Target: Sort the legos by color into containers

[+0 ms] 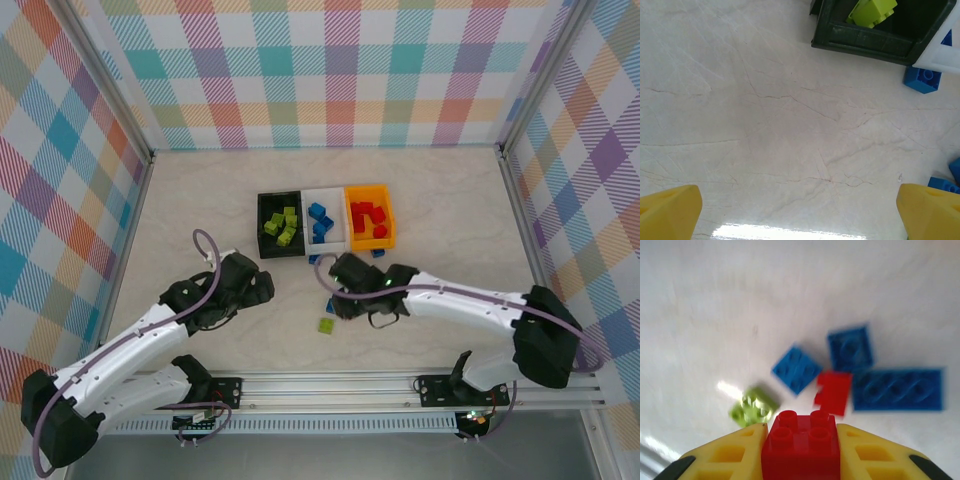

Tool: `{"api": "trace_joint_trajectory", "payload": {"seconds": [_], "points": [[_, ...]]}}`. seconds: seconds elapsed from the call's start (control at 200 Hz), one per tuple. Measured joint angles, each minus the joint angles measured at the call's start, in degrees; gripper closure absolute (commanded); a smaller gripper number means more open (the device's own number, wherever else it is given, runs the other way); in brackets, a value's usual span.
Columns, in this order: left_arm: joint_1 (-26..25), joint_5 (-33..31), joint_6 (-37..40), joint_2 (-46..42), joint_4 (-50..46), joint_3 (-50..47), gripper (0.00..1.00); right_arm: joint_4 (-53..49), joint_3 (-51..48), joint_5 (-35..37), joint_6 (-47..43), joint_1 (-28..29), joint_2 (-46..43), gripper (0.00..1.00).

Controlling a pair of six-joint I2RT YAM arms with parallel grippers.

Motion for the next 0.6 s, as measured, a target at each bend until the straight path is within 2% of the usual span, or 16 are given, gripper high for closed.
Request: {"api": "trace_joint_trajectory", "payload": {"seconds": [0.2, 0.325, 0.455, 0.505, 0.6], "points": [[0.0, 2.03, 0.59, 2.78, 2.32, 0.13, 0.0, 3.1, 12.09, 3.23, -3.43, -15.5, 3.54, 0.7], [0.0, 3.82, 1.09, 5.44, 3.26, 0.22, 0.0, 5.09, 21.29, 4.17, -4.55, -23.08, 14.1, 0.68], [-0.02, 5.99, 1.75, 7.45, 4.57, 0.22, 0.0, 5.14, 30.36, 4.52, -5.07, -26.84, 26.03, 0.64], [-0.07, 6.91, 1.92, 8.02, 5.14, 0.22, 0.0, 4.72, 33.03, 4.57, -5.16, -27.67, 29.66, 0.6], [-0.2, 8.61, 2.23, 9.25, 6.54, 0.22, 0.0, 3.65, 35.8, 4.31, -5.57, -28.76, 34.25, 0.4]]}}
